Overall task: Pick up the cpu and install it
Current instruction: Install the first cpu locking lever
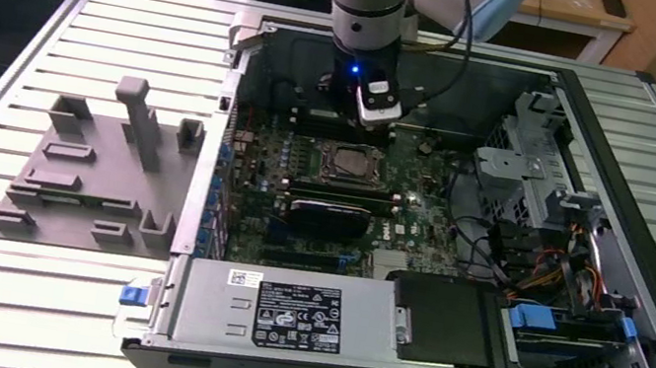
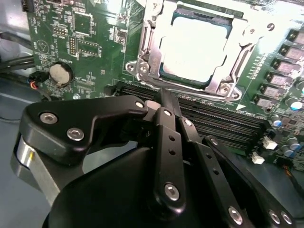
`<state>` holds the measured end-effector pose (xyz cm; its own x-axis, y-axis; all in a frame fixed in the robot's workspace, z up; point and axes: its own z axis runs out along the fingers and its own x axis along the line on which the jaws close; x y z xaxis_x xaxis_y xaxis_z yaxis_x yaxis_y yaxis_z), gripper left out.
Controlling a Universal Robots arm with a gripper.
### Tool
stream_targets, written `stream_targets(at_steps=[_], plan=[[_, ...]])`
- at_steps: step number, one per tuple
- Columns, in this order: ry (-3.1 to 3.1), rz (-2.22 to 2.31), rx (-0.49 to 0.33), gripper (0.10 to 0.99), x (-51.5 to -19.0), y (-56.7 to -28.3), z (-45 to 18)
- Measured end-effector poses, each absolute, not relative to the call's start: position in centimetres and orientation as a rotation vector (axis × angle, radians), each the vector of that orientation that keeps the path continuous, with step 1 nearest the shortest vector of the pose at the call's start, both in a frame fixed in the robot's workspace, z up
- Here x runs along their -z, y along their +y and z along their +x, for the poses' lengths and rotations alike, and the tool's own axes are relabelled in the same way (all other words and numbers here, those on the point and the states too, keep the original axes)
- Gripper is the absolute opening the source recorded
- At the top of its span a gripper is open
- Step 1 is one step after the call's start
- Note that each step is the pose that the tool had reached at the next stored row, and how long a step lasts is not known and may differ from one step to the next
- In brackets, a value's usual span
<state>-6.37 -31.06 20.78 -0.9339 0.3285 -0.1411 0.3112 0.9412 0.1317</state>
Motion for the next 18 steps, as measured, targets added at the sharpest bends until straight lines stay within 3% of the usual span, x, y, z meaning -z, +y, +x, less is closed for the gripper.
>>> stream_targets(at_steps=[18], plan=[[2.969,0.495,-0.154,0.106,-20.7,-32.9,-6.3]])
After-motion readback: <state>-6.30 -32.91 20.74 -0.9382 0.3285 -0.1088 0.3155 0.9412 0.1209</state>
